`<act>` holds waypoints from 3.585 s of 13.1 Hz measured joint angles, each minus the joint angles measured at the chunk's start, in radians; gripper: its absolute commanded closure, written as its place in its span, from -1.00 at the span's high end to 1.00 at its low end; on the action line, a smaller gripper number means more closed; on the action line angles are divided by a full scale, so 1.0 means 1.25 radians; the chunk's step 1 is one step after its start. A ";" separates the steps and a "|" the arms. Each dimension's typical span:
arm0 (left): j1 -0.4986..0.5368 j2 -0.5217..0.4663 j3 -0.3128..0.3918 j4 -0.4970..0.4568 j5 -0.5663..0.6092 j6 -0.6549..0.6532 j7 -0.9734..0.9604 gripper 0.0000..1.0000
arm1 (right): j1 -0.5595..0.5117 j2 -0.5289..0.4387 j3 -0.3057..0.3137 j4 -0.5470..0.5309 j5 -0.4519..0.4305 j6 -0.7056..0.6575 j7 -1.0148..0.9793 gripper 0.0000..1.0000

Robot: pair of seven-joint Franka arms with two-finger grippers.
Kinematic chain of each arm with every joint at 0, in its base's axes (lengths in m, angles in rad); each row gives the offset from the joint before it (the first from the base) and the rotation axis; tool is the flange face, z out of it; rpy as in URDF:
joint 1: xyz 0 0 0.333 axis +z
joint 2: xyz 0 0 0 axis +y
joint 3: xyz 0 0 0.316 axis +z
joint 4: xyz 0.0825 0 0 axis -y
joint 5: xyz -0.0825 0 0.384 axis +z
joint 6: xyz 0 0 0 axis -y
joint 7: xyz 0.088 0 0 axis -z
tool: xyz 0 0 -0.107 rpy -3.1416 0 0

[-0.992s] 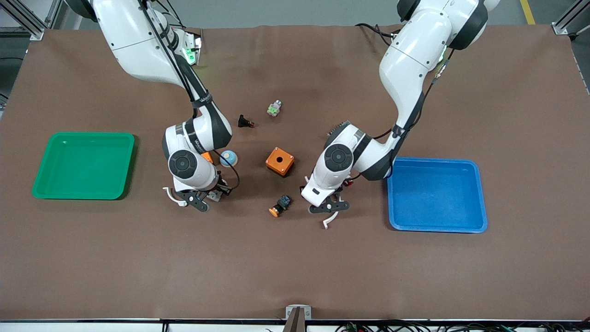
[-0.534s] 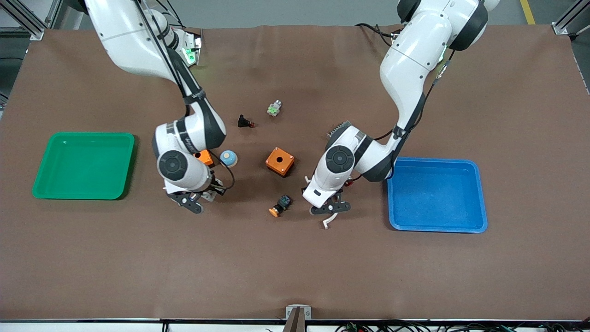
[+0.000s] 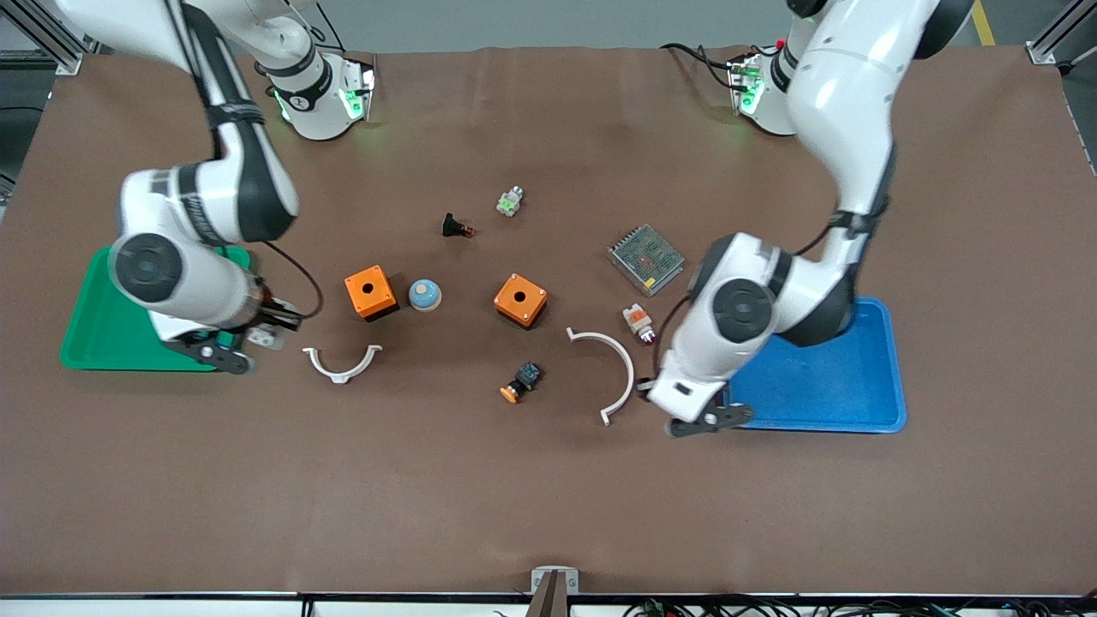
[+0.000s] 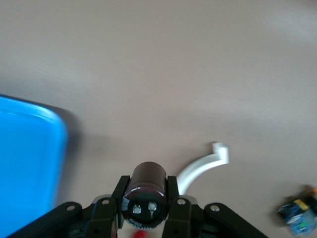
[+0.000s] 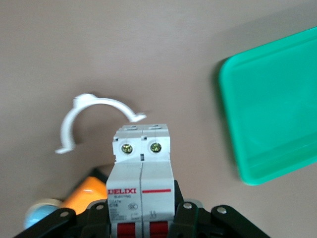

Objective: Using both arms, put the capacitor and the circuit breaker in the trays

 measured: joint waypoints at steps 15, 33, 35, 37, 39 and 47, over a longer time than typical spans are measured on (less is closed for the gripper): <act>0.225 -0.035 -0.001 -0.332 0.084 0.145 0.207 0.99 | -0.384 0.087 0.004 -0.261 -0.001 0.408 -0.583 -0.12; 0.308 -0.445 -0.007 -0.078 0.019 -0.359 0.402 1.00 | -0.246 -0.153 0.034 -0.065 0.024 0.110 -0.465 0.98; 0.307 -0.483 -0.007 -0.070 -0.009 -0.429 0.402 1.00 | -0.253 -0.157 0.060 0.001 0.044 0.029 -0.428 0.98; 0.287 -0.511 -0.002 -0.070 -0.029 -0.487 0.402 1.00 | -0.285 -0.159 0.124 0.062 0.047 -0.037 -0.371 0.99; 0.261 -0.529 0.008 -0.077 -0.030 -0.511 0.399 1.00 | -0.306 -0.166 0.177 0.106 0.047 -0.078 -0.320 0.99; 0.255 -0.548 0.017 -0.094 -0.030 -0.493 0.400 1.00 | -0.295 -0.199 0.201 0.277 0.048 -0.271 -0.259 0.99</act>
